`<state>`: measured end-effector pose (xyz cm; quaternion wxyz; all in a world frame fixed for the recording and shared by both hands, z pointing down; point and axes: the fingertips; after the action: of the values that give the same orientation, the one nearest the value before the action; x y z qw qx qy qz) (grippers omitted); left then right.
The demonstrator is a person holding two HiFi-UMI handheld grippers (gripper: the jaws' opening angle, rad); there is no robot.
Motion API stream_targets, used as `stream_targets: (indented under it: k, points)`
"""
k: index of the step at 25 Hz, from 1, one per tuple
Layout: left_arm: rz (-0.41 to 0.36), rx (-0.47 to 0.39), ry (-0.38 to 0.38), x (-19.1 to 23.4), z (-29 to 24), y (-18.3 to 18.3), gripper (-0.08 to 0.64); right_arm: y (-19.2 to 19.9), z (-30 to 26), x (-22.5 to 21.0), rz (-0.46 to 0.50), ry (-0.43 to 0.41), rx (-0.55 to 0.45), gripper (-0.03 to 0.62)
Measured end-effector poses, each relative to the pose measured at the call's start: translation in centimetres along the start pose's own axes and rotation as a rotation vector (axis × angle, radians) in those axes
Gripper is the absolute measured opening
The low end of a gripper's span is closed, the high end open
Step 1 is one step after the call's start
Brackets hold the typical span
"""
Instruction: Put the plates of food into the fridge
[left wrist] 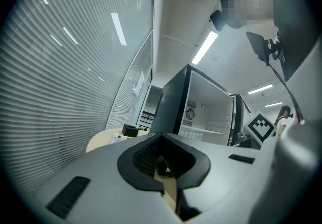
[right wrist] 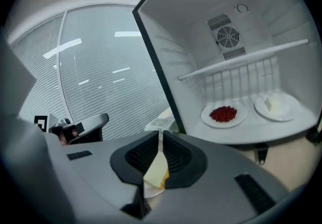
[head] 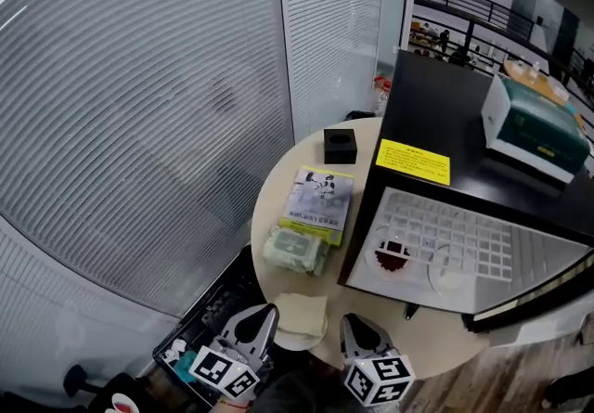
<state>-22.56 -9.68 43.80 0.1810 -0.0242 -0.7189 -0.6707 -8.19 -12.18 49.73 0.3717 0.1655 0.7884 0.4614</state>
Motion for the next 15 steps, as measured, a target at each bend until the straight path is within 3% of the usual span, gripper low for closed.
stream_targets:
  k: [4,9,15]
  points:
    - [-0.003,0.025,-0.056,2.2,1.3,1.5,-0.009,4.4,-1.4,1.5,-0.149,-0.037,0.087,0.011]
    - [0.017,0.082,-0.069,3.8,2.1,5.0,-0.009,8.6,-2.2,3.9,-0.273,-0.072,0.170,0.012]
    - [0.027,0.168,-0.054,4.8,2.5,7.9,-0.009,14.3,-2.1,6.2,-0.552,-0.061,0.268,0.050]
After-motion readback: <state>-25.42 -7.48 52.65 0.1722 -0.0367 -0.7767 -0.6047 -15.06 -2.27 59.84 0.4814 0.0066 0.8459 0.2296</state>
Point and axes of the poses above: the fingertips, and each gripper's own axes: z backward along the fingers, x to its left, y out of its underside, and after that the axes turned 9 degrees about -y, right-handed
